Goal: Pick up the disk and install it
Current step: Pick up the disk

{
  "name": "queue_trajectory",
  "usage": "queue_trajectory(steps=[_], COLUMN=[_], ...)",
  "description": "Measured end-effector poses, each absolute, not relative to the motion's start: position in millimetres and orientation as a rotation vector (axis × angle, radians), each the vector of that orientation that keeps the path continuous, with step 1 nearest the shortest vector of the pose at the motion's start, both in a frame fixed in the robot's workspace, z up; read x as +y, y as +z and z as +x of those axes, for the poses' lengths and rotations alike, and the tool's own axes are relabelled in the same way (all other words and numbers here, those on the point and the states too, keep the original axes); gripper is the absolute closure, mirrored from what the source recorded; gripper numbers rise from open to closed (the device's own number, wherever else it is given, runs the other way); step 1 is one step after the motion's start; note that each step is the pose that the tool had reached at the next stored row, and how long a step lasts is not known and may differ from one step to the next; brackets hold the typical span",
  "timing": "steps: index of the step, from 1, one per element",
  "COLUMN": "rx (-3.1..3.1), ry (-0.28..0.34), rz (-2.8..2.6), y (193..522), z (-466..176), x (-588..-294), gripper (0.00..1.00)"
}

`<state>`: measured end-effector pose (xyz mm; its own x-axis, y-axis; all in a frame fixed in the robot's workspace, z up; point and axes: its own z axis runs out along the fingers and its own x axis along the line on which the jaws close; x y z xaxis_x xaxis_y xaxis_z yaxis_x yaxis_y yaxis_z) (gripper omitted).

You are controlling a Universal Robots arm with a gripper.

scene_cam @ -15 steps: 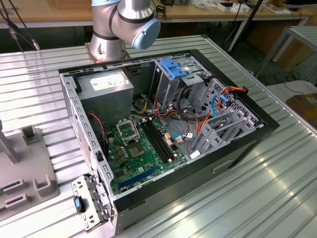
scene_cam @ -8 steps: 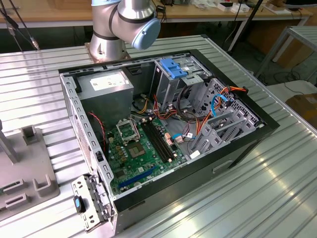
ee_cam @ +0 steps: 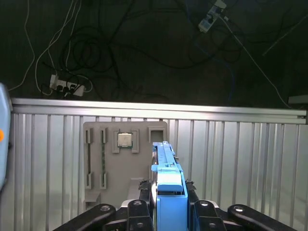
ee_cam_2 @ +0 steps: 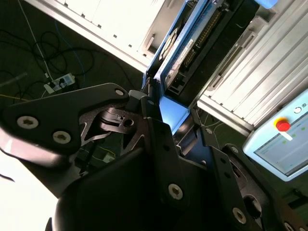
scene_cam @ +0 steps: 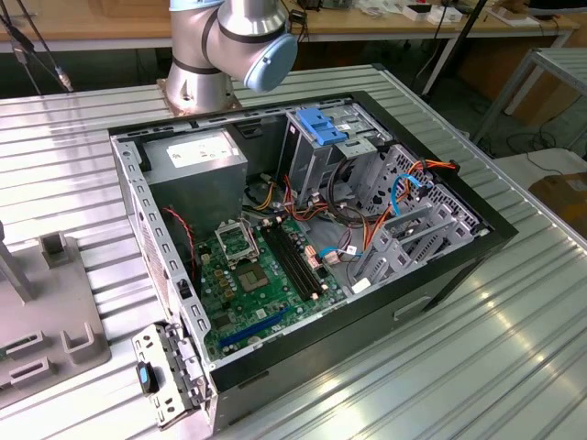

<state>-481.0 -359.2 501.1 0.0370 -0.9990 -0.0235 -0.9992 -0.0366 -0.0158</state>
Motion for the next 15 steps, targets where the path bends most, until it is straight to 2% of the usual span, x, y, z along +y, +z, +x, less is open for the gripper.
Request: queue_trajectory(steps=[15], rx=[2.161], ry=[0.009], rz=[-2.242], y=[501.1], z=[-456.2], x=[-359.3], gripper=[0.63])
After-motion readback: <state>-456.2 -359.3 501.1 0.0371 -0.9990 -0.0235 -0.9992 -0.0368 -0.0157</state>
